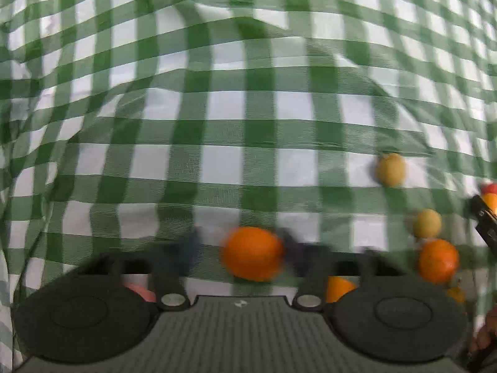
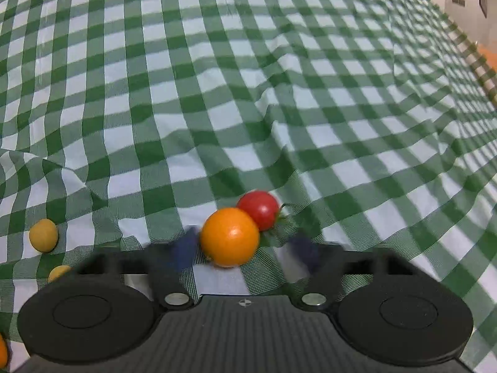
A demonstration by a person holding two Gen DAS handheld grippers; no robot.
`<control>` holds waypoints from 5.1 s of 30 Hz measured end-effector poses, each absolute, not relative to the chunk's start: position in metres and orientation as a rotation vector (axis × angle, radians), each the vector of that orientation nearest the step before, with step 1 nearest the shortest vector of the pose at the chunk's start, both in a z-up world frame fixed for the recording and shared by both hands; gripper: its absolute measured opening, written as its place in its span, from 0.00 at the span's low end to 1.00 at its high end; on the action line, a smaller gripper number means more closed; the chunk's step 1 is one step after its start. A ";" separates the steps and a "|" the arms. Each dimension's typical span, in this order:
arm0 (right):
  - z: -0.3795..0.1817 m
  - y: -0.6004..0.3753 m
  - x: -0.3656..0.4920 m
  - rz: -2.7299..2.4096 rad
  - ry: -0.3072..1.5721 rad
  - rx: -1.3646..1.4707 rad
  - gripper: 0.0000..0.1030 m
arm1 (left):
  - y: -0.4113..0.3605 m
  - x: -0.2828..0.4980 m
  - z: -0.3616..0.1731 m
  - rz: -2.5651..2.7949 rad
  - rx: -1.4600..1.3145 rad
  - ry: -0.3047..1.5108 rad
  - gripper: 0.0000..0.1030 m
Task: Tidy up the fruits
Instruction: 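Close the left gripper on the stemmed tangerine while the right gripper closes on a tangerine, then carry the stemmed tangerine with the left tool over the pink plate while the right tool carries its tangerine there, then lower both tangerines onto the pink plate and open both grippers, then lift both tools away from the pink plate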
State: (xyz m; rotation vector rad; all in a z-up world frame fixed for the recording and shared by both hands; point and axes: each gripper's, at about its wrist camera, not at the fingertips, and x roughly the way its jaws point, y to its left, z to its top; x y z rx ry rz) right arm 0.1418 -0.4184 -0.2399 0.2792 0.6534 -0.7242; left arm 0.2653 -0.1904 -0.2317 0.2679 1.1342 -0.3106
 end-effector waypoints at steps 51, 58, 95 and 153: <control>-0.087 -0.174 -0.014 -0.216 0.711 0.145 0.38 | 0.033 0.042 -0.106 -0.296 0.024 1.003 0.41; -0.089 -0.162 -0.014 -0.181 0.726 0.131 0.38 | 0.039 0.041 -0.108 -0.301 0.010 1.005 0.41; -0.173 -0.140 0.103 -0.077 0.892 0.076 0.38 | 0.023 0.139 -0.212 -0.259 0.047 1.203 0.41; -0.028 -0.134 -0.094 -0.061 0.517 0.135 0.99 | 0.077 -0.044 -0.086 -0.247 -0.010 0.868 1.00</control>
